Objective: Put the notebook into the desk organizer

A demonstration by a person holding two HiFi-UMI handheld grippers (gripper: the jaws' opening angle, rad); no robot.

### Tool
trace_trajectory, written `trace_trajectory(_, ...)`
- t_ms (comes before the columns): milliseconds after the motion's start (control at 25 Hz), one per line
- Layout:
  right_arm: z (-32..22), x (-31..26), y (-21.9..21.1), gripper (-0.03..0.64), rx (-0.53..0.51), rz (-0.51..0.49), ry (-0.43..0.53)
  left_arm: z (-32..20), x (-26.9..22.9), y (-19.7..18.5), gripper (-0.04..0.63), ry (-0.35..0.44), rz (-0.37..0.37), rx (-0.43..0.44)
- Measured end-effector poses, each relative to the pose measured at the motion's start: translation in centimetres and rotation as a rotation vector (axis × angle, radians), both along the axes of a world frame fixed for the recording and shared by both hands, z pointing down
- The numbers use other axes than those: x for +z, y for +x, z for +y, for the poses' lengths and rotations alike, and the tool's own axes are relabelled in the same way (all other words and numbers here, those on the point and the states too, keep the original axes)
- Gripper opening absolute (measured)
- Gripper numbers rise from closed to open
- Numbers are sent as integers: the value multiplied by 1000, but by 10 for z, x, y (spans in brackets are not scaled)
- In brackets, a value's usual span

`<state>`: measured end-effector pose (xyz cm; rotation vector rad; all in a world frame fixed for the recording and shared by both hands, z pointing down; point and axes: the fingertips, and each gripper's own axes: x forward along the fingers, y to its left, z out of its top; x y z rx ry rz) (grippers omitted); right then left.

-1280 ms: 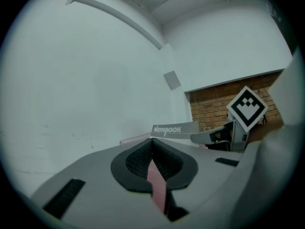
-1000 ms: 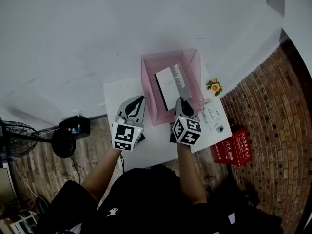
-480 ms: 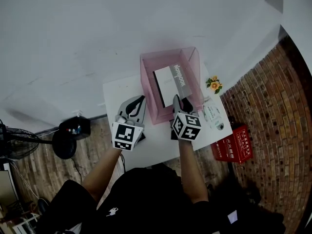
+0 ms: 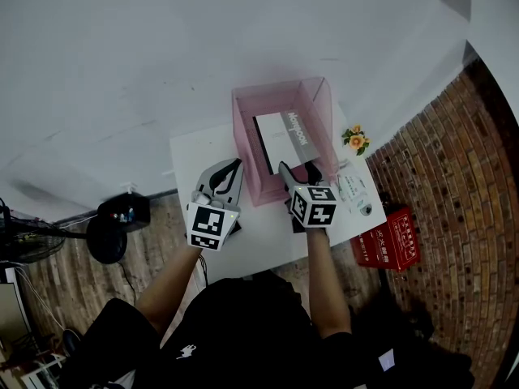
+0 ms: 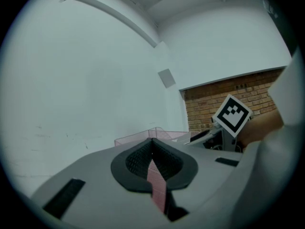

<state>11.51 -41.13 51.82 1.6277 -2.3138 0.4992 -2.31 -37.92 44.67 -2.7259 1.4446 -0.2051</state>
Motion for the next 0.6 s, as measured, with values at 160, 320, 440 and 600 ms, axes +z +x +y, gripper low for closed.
trace_trajectory(160,2,-1,-6,327,-66,-39,-16,-1,0,-1,5,-2,-7,-3)
trace_trajectory(320,5,0,-14,371,-140,-57,-28,0,0,-1,3,-1,-9,-6)
trace_trajectory(440,8,2,-17,420,-177,-69,-39,1,0,1,4,0,-8,-7)
trace_trajectory(600,8,4,-15,420,-188,-28,-47,1,-1,-1,5,2,-10,-13)
